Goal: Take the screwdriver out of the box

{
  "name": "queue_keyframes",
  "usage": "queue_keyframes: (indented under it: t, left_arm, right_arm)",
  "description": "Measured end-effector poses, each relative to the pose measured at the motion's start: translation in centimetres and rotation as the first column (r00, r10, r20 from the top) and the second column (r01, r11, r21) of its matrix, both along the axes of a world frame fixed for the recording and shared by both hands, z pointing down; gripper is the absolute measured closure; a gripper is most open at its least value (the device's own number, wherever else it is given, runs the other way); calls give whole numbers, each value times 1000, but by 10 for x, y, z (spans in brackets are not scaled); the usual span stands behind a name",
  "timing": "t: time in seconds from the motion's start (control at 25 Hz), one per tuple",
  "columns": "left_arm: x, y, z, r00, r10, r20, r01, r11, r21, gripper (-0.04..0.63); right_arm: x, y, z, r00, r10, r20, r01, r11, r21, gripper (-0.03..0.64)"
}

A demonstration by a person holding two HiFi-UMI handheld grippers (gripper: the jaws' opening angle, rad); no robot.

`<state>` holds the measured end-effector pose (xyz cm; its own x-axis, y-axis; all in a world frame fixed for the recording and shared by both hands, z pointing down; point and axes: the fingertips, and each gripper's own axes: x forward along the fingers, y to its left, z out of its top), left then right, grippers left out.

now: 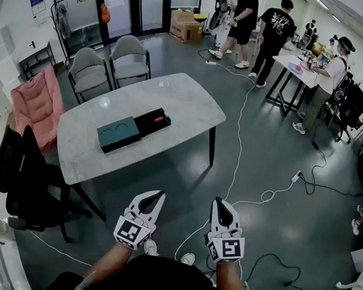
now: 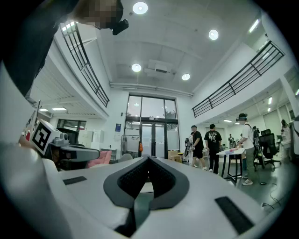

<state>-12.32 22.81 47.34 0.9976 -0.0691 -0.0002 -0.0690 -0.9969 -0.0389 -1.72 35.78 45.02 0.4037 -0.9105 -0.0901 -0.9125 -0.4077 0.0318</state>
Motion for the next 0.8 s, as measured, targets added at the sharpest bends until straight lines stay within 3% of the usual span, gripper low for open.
queue_keyframes:
  t: [0.8]
  left_arm:
    - [-23, -65, -5, 999, -22, -25, 21, 1000, -11, 592]
  right_arm:
    - [-16, -75, -6, 998, -34, -47, 34, 999, -19, 594]
